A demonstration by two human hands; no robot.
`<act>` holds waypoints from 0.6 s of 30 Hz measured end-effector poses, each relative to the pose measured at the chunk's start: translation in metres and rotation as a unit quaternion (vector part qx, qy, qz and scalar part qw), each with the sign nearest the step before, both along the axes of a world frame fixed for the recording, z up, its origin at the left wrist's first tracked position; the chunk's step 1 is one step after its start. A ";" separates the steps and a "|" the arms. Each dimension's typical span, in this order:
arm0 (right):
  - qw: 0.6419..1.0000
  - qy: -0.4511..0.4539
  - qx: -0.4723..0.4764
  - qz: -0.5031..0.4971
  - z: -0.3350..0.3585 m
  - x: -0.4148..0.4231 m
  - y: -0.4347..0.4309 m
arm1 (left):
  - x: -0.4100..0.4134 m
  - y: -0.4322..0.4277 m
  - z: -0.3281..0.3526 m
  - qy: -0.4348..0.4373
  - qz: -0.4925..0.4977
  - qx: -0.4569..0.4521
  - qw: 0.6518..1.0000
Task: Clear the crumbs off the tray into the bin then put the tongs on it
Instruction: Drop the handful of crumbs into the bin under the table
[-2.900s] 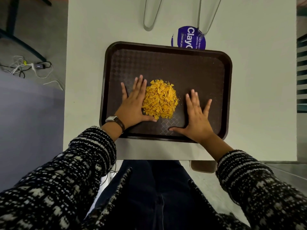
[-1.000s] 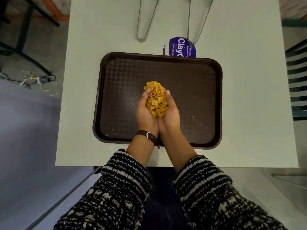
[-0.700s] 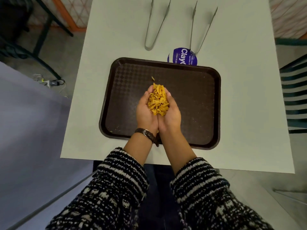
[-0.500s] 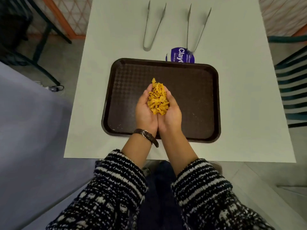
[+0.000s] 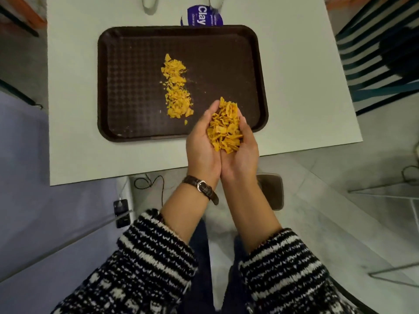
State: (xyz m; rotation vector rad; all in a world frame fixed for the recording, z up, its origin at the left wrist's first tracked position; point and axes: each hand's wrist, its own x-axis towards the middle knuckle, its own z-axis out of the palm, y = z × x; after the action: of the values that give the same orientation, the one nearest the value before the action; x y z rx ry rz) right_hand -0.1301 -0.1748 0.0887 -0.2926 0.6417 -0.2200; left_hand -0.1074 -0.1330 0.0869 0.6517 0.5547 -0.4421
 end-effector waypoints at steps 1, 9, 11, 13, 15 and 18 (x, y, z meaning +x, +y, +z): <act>1.000 0.008 -0.005 -0.010 -0.001 -0.013 -0.009 | -0.012 -0.009 -0.002 0.002 -0.012 0.009 1.000; 0.995 0.064 -0.024 -0.076 -0.048 -0.124 -0.091 | -0.118 -0.095 -0.041 0.036 -0.064 -0.028 0.997; 0.994 0.078 -0.028 -0.070 -0.071 -0.150 -0.114 | -0.144 -0.117 -0.065 0.040 -0.061 -0.022 0.997; 0.994 0.089 -0.029 -0.058 -0.098 -0.171 -0.137 | -0.166 -0.139 -0.094 0.051 -0.057 -0.004 0.997; 0.992 0.108 -0.037 -0.049 -0.127 -0.190 -0.157 | -0.185 -0.159 -0.128 0.078 -0.063 0.013 0.995; 0.986 0.162 -0.034 -0.038 -0.186 -0.207 -0.184 | -0.203 -0.185 -0.192 0.123 -0.061 0.015 0.990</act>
State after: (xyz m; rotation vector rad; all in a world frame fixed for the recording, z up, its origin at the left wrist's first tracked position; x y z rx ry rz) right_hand -0.3372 -0.3593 -0.0974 -0.3746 0.9692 -0.2703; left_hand -0.3108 -0.3179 -0.1047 0.6663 0.7590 -0.6363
